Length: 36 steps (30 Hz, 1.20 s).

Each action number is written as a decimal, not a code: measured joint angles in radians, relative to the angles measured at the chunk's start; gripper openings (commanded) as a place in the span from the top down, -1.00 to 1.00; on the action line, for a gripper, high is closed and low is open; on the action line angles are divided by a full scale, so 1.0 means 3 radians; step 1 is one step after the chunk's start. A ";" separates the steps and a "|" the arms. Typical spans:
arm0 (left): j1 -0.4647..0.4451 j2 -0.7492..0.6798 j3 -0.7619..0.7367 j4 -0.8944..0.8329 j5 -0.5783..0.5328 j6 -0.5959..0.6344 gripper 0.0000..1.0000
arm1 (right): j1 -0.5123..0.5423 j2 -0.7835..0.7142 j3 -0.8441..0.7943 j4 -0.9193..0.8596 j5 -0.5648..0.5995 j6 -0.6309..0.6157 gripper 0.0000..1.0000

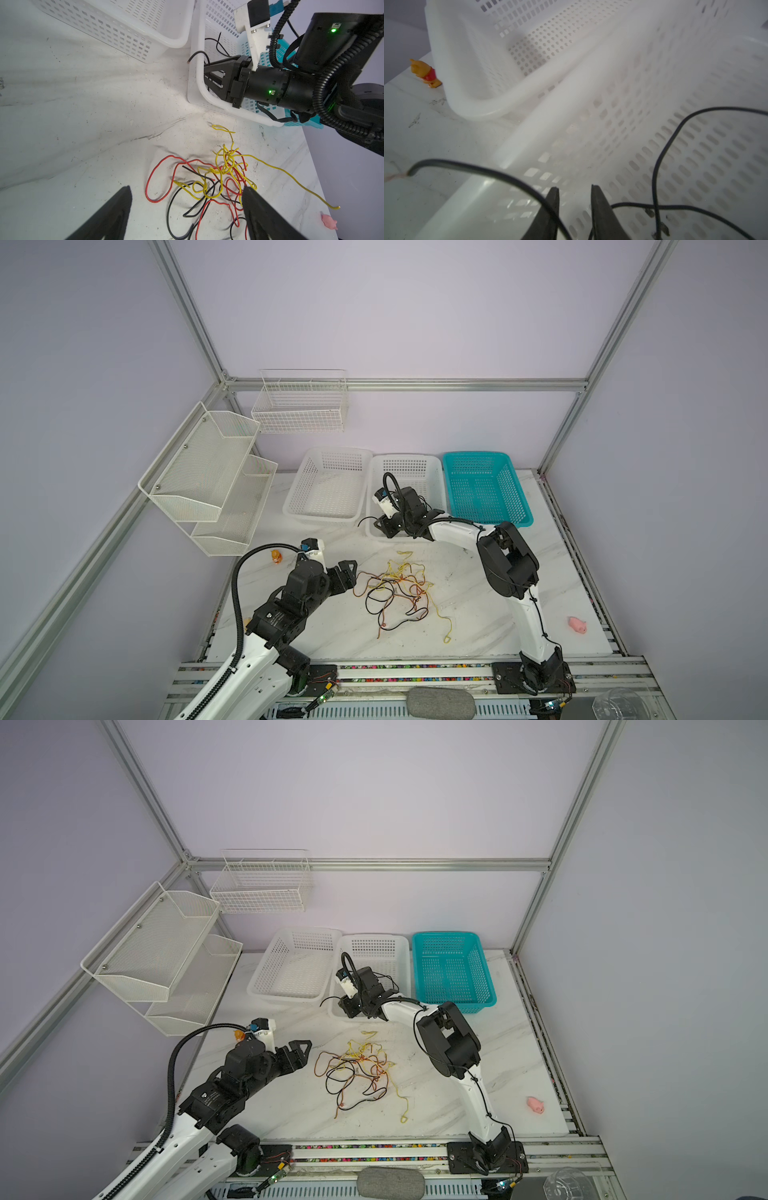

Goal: Untangle the cables

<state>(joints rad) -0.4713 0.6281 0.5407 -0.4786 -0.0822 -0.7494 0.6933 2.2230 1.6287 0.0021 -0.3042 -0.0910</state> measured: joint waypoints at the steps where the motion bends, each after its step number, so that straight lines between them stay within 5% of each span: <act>1: 0.0000 0.0000 0.0000 0.0000 0.0000 0.0000 -0.69 | -0.0005 0.0011 0.0001 0.0000 -0.0001 0.0013 0.51; 10: 0.0000 0.0060 0.0000 0.0027 0.0004 0.0000 -0.69 | -0.0181 0.0141 0.0114 -0.0081 0.0342 0.0076 1.00; 18: 0.0004 0.0107 0.0000 0.0052 0.0019 0.0000 -0.69 | -0.0362 0.0159 0.0264 -0.0160 0.0679 0.0158 1.00; 25: 0.0020 0.0188 0.0000 0.0111 0.0100 -0.0052 -0.69 | -0.0370 0.0141 0.0567 -0.0346 0.1038 0.0348 0.11; 30: 0.0020 0.0317 -0.0010 0.0198 0.0192 -0.0150 -0.71 | -0.0370 -0.0224 0.0359 -0.0427 0.1170 0.0610 -0.13; 36: 0.0022 0.0584 -0.0090 0.0271 0.0380 -0.0322 -0.75 | -0.0369 -0.1306 -0.0342 -0.0278 0.1176 0.1049 -0.31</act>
<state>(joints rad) -0.4648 0.8032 0.5137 -0.3973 0.0319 -0.8459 0.5827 1.8313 1.5261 -0.0814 0.0486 0.2237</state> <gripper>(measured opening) 0.873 0.636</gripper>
